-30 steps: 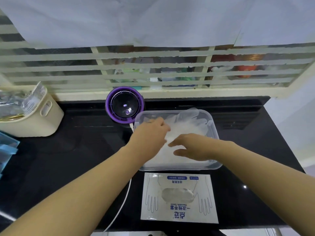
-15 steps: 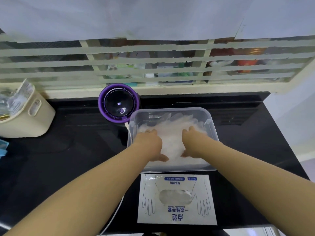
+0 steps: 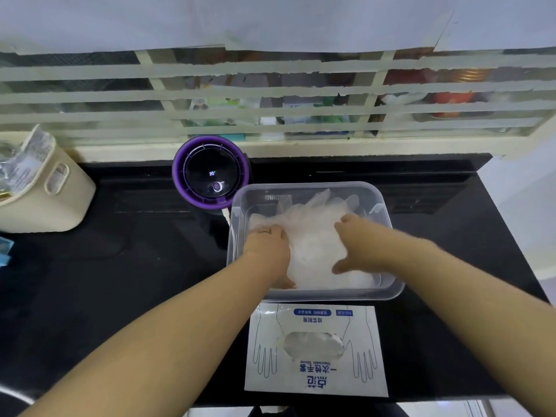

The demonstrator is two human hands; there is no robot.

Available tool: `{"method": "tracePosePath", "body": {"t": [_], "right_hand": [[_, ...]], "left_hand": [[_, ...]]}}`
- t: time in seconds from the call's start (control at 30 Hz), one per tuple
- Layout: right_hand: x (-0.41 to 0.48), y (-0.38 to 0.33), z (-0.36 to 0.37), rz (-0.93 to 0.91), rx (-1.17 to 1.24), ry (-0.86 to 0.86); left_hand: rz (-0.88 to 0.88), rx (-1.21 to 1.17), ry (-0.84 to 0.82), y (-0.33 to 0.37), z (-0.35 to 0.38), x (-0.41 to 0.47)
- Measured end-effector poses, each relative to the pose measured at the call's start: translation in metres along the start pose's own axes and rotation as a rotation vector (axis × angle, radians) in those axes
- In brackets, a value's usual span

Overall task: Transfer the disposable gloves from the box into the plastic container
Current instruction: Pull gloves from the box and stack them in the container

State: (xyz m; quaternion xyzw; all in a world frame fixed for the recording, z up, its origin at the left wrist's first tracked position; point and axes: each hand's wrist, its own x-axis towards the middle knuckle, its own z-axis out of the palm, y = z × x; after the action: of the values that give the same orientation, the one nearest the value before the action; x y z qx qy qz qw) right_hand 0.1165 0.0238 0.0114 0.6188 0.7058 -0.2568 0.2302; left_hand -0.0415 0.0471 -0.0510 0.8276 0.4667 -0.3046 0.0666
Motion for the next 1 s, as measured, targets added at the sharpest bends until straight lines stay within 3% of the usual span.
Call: {"method": "tracePosePath", "body": {"t": [0.17, 0.2, 0.37, 0.57, 0.83, 1.0], "right_hand": [[-0.038, -0.003, -0.052, -0.091, 0.076, 0.465], [-0.033, -0.011, -0.053, -0.126, 0.120, 0.474], [0.027, -0.032, 0.004, -0.183, -0.056, 0.167], [0.049, -0.002, 0.047, 0.006, -0.074, -0.014], [0.066, 0.002, 0.056, 0.018, -0.059, -0.107], [0.032, 0.003, 0.021, -0.034, -0.032, -0.079]], "left_hand": [[0.018, -0.014, 0.022, -0.002, 0.002, 0.000], [0.020, -0.021, 0.025, -0.002, 0.002, 0.000], [0.017, -0.016, 0.038, -0.001, 0.000, 0.000], [0.045, 0.036, 0.055, -0.006, 0.005, 0.001], [0.007, 0.134, -0.052, -0.003, 0.011, 0.010], [0.046, 0.056, 0.003, -0.006, 0.006, 0.006]]}}
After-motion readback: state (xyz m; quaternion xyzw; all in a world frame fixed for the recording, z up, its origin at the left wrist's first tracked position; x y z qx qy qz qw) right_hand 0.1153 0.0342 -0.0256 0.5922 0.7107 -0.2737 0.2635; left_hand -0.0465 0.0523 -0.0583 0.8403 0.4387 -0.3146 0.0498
